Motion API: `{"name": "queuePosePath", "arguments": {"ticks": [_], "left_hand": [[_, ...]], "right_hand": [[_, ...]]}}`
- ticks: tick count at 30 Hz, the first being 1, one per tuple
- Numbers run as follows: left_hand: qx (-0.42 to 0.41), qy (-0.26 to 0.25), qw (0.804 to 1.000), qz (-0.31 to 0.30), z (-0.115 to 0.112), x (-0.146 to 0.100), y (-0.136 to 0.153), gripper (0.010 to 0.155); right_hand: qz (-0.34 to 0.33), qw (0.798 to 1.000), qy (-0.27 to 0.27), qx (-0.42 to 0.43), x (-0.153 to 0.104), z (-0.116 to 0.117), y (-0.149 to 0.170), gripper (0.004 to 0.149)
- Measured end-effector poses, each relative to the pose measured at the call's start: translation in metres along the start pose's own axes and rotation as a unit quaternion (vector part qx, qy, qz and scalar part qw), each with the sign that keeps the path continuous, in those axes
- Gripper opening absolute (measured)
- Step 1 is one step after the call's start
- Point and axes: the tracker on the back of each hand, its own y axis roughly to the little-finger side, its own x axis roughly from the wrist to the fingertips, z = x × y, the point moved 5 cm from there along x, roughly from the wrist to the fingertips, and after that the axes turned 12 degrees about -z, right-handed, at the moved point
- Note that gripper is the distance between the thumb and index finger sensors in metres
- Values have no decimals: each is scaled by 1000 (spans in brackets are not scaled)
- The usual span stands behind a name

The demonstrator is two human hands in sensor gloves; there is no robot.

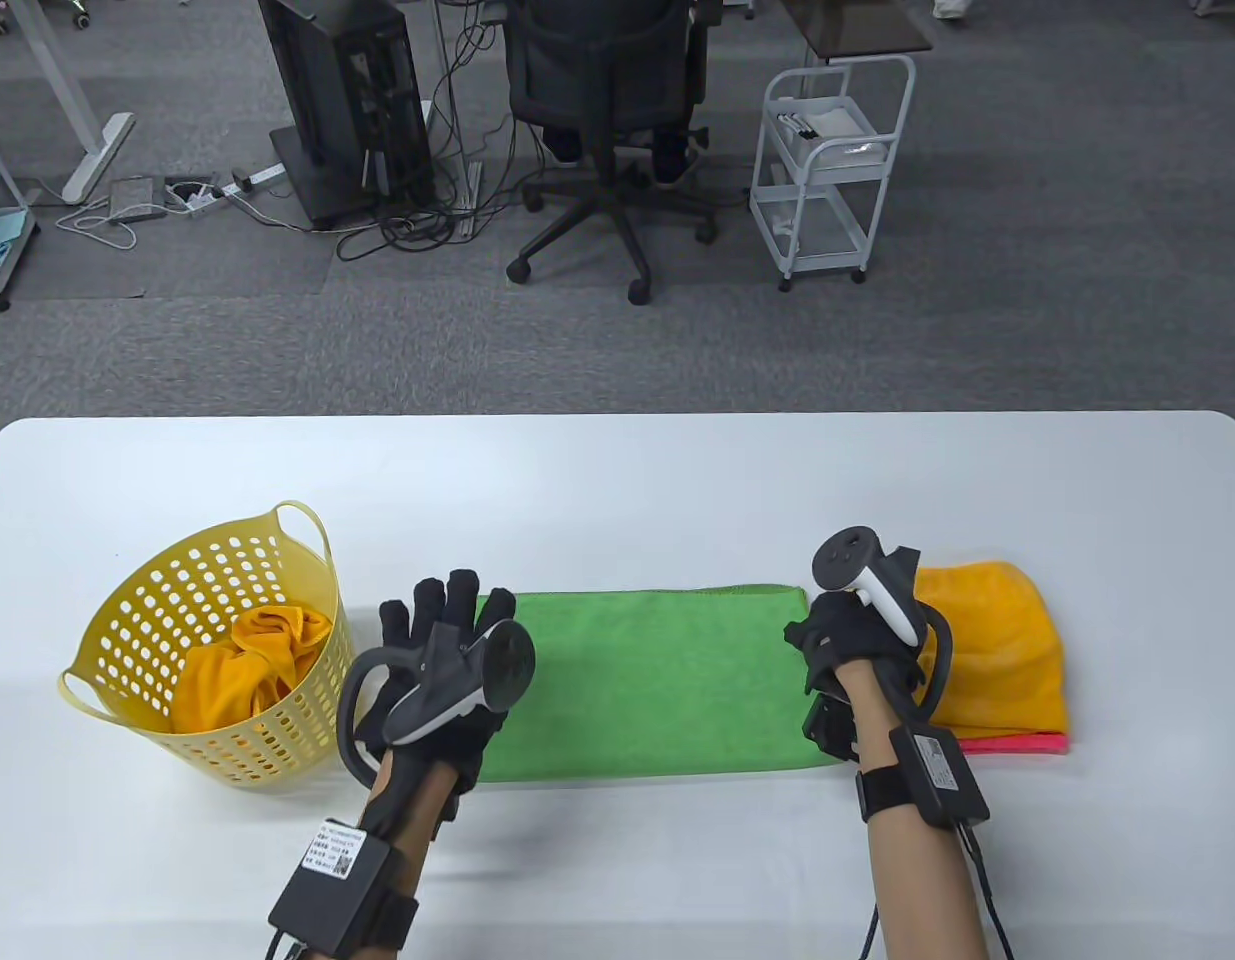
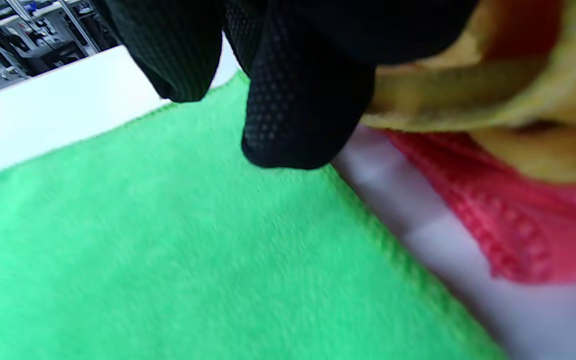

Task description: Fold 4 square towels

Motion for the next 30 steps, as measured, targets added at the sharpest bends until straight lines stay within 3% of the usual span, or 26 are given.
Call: {"name": "queuePosePath", "arguments": {"ticks": [3,9,17,30], "left_hand": [[-26,38,999,-8,-24,-7,-1,81],[-38,64,997,-16,-48,-3,5,85],[-38,81,996,-21,-57,-2,7,87],[-29,56,998,-27,-50,-7,9,88]], "right_hand": [[24,998,45,-26,2,2,-2,57],[70,995,16,-68,11,9,-8,61],[108,989,-16,-98,24,16,-16,57],[77,987,5,-142,21,17,-28,44]]}}
